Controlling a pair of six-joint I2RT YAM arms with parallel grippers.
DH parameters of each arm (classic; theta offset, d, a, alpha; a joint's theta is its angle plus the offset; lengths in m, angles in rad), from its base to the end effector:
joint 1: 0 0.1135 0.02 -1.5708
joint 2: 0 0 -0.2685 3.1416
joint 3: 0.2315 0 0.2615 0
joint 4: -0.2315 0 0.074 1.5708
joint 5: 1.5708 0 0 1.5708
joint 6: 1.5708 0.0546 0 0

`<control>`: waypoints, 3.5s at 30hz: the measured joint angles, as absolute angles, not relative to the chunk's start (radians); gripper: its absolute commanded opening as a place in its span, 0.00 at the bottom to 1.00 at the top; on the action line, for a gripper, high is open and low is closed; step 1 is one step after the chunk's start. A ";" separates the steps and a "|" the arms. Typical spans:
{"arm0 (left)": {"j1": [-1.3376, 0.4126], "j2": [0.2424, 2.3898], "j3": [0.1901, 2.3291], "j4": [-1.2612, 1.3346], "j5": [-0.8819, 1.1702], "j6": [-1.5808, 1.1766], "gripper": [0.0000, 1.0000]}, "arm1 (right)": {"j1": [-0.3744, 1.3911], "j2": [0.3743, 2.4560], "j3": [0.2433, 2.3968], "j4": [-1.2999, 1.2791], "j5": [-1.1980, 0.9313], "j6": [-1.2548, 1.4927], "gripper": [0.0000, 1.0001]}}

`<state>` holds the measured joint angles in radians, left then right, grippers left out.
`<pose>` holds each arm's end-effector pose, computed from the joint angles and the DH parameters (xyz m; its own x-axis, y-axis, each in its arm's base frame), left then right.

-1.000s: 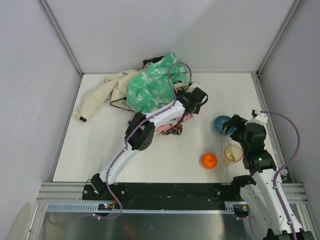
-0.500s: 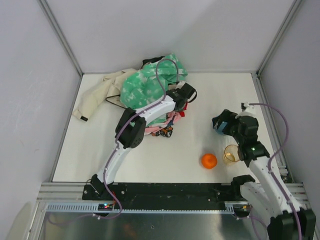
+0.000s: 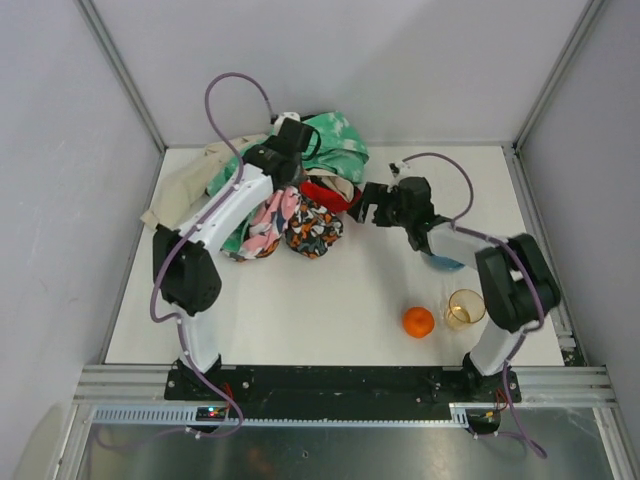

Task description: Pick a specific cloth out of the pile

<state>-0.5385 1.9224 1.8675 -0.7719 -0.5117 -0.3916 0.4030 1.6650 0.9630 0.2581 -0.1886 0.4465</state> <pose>0.4020 -0.2090 0.3220 -0.6458 -0.0018 -0.7635 -0.0909 0.9931 0.0745 0.3581 0.1638 0.2074 -0.5899 0.2096 -0.7798 -0.3173 0.8278 0.4626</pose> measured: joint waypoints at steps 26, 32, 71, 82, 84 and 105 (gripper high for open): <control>-0.466 1.845 1.694 -0.710 -0.380 -0.384 0.01 | 0.564 2.225 1.413 0.410 -0.180 0.663 0.39; -0.447 1.816 1.657 -0.690 -0.357 -0.384 0.16 | 0.592 2.227 1.431 0.425 -0.125 0.651 0.01; -0.383 1.658 1.445 -0.589 -0.220 -0.430 1.00 | 0.447 2.316 2.191 -0.221 -0.128 0.369 0.21; -0.383 1.721 1.440 -0.558 -0.183 -0.437 1.00 | 0.461 2.212 2.062 -0.383 -0.093 0.274 0.96; -0.383 1.724 1.440 -0.557 -0.175 -0.437 1.00 | 0.478 2.108 1.952 -0.393 -0.055 0.241 0.99; -0.386 1.389 1.234 -0.528 -0.124 -0.467 1.00 | 0.649 1.665 1.226 -0.277 0.101 0.132 0.99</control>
<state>-0.3859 1.3891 1.2343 -0.5278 -0.1242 -0.4675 0.6491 1.6646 1.2263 -0.2771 0.1005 0.1322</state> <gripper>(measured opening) 0.995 0.993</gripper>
